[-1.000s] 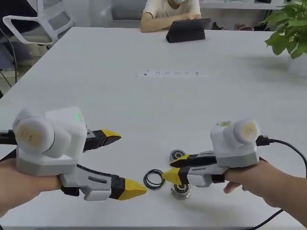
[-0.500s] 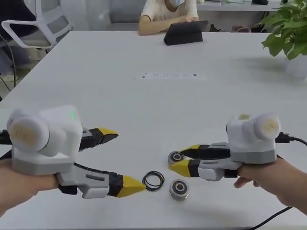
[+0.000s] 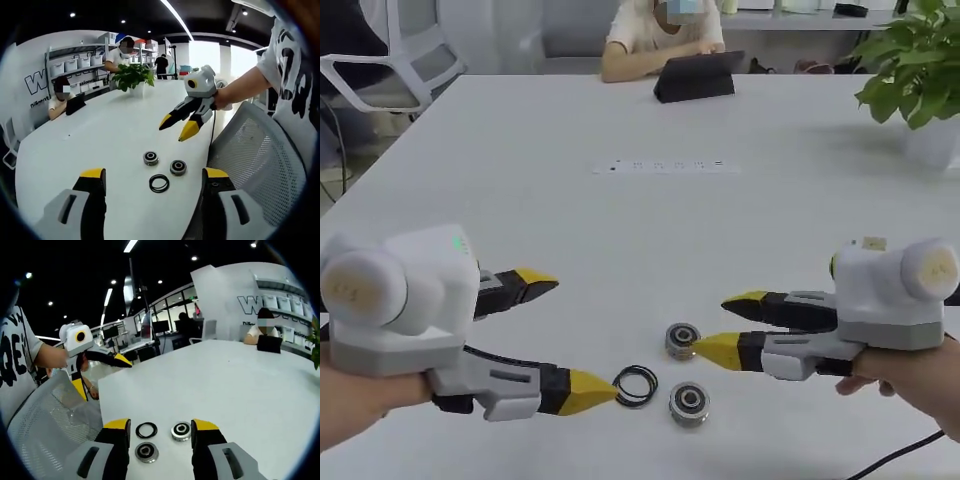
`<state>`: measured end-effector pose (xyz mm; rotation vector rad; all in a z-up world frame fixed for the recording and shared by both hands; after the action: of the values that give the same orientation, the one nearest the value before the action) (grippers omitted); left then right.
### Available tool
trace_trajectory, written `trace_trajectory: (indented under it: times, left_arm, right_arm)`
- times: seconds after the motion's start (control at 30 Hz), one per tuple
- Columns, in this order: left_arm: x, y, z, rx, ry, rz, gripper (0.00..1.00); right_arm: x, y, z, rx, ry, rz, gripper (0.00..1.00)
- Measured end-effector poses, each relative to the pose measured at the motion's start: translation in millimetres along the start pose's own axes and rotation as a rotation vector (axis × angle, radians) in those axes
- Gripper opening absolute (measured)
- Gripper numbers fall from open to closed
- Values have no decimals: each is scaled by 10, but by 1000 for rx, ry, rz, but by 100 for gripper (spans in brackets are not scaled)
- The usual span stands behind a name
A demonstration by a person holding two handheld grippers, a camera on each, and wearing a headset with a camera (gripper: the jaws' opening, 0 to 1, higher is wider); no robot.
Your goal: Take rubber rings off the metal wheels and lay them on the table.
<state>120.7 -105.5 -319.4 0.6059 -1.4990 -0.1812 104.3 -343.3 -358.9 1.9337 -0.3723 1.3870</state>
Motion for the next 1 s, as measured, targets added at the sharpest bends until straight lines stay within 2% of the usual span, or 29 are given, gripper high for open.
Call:
trace_trajectory:
  times: [0.43, 1.0]
  left_arm:
    - [38, 13, 14, 1, -9, 10, 78]
    - [-13, 49, 33, 22, -6, 7, 78]
  right_arm:
    - [-51, 280, 23, -52, 38, 20, 60]
    - [-186, 416, -133, -71, 74, 2, 68]
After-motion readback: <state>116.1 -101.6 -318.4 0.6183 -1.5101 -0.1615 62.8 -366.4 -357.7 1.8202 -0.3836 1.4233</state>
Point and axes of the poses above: the centre of the closed fingertips' face, and the gripper's own axes: y roughly backward along the fingers, z roughly to its right, x roughly out of its top, the point moved 8 cm from there along y, roughly backward along the fingers, and after that the axes turned 3 degrees about -x, right-handed, at the moved point
